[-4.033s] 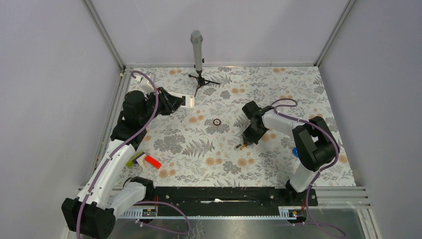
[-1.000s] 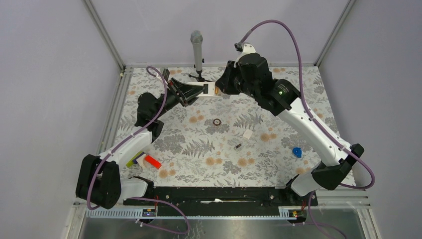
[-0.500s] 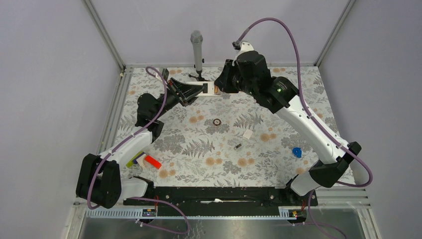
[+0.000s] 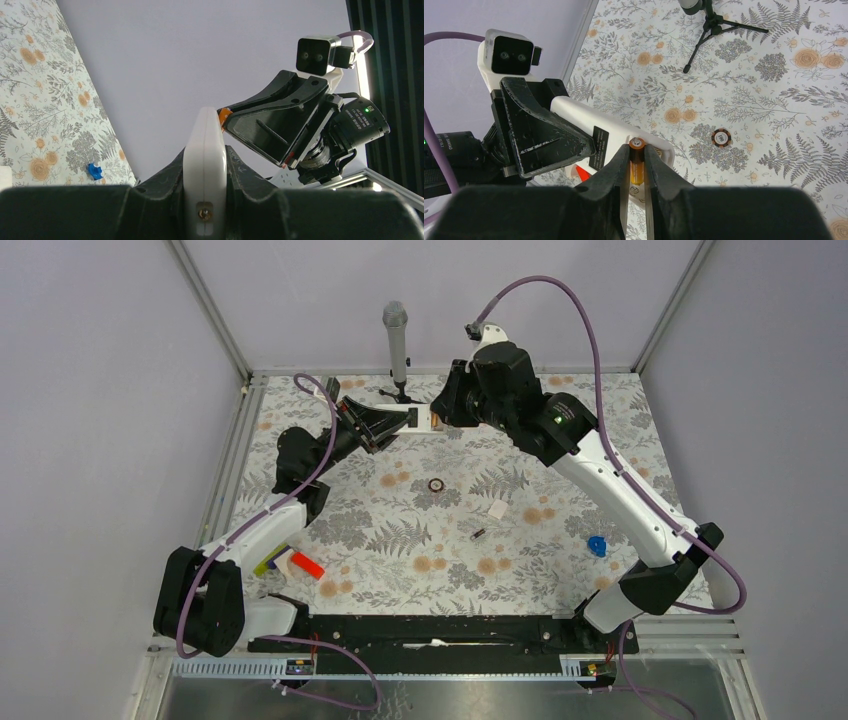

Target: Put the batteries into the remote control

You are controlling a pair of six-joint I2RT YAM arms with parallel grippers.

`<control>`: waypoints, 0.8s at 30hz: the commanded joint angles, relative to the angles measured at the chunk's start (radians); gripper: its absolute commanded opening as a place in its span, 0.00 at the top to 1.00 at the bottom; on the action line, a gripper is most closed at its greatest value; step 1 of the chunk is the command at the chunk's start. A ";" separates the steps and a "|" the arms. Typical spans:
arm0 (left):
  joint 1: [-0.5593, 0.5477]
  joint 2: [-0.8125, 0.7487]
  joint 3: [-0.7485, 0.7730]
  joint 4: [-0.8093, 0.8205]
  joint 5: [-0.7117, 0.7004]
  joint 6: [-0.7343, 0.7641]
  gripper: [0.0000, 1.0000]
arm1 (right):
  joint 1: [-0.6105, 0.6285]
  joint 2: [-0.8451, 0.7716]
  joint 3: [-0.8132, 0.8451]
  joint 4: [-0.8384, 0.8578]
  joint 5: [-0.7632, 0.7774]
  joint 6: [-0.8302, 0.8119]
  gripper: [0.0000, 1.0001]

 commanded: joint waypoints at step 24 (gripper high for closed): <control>-0.007 -0.026 0.005 0.105 -0.036 0.000 1.00 | 0.008 0.002 0.034 -0.043 0.082 0.059 0.60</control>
